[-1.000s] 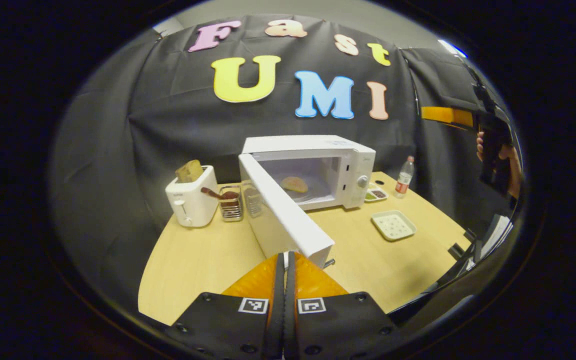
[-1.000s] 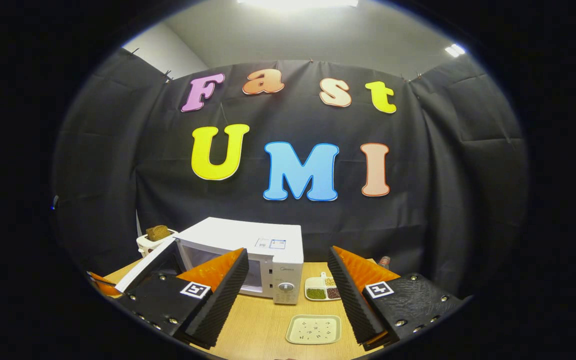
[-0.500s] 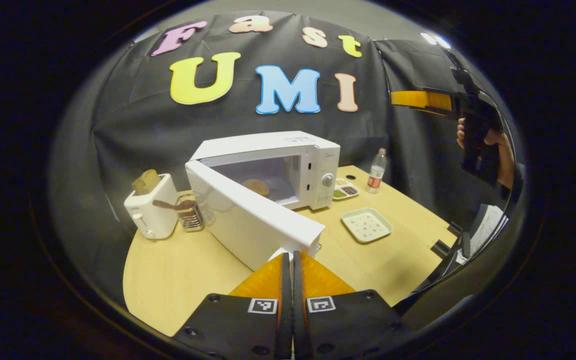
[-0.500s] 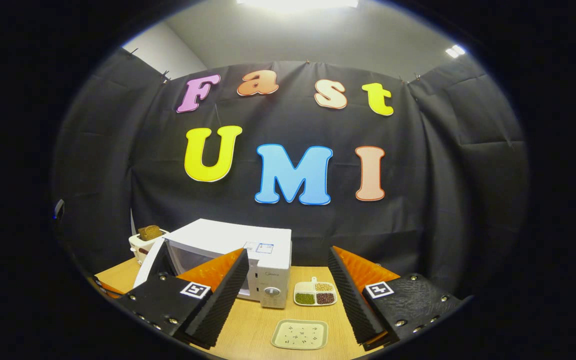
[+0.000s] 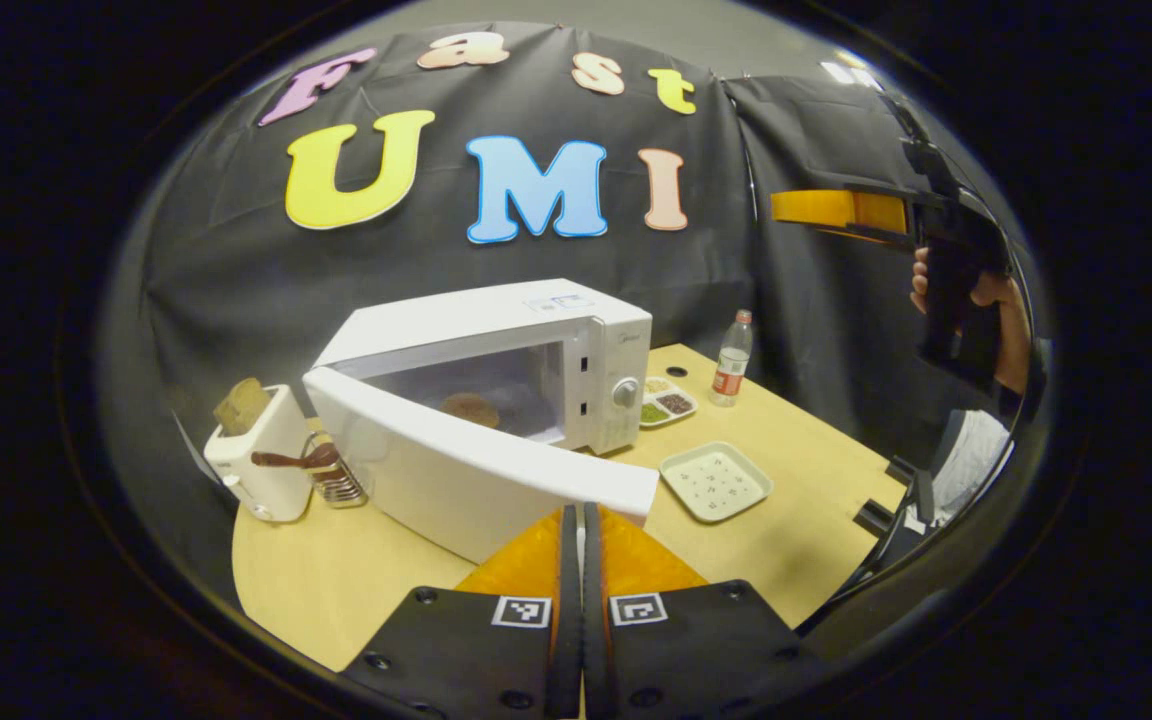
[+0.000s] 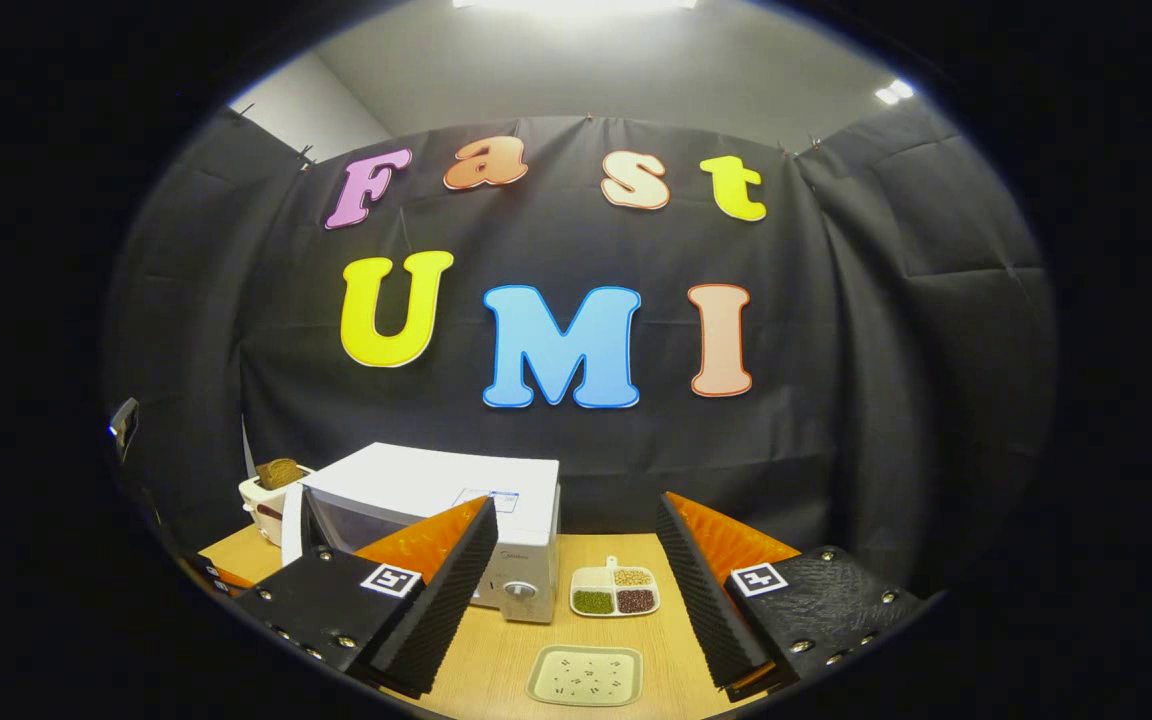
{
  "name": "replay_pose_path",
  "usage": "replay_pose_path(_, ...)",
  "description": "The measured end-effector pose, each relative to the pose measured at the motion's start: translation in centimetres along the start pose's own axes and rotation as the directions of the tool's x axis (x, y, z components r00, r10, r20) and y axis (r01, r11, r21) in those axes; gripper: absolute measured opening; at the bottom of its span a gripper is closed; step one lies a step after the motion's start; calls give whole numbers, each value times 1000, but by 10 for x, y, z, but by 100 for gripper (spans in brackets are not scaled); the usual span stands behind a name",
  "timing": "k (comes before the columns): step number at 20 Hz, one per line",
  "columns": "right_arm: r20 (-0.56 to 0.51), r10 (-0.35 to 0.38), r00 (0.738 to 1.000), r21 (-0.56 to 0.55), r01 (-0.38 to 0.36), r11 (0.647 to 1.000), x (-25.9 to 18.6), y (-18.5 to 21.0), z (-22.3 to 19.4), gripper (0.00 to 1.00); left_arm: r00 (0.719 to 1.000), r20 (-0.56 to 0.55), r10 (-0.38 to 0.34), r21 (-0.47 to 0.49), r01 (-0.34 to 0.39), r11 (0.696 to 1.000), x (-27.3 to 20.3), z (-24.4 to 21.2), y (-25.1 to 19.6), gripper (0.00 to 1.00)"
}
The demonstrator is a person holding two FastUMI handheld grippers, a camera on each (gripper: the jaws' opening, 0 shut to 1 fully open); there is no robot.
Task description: Open the microwave oven with the left hand, put the food in, and close the microwave oven.
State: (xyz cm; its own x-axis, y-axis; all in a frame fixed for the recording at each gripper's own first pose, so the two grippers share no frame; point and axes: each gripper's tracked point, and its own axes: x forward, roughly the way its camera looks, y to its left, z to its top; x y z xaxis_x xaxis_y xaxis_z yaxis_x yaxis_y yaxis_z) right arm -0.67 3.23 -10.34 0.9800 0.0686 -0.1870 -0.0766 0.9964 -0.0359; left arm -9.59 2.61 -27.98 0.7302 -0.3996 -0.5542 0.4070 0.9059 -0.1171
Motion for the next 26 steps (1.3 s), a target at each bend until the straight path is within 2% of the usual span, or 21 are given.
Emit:
replay_pose_path(13,-31,-75,997,-10,75,997,7,-38,-9,97,998,21,-59,-43,59,997,80,31,-17,7)
replay_pose_path(17,-37,-99,994,-8,98,995,1,-52,-5,97,997,30,-74,-67,76,995,98,39,-20,11)
replay_pose_path(21,-42,-125,991,-3,125,992,1,-67,-7,97,996,38,-78,-87,81,993,114,48,-22,9)
replay_pose_path(22,-43,-130,991,0,130,991,0,-71,-8,97,996,39,-76,-90,80,993,118,49,-22,3)
replay_pose_path(23,-44,-135,990,4,135,991,-1,-75,-7,97,996,38,-77,-93,80,992,122,52,-22,9)
replay_pose_path(26,-48,-145,988,9,146,989,0,-82,-8,97,996,42,-75,-106,79,991,131,59,-20,9)
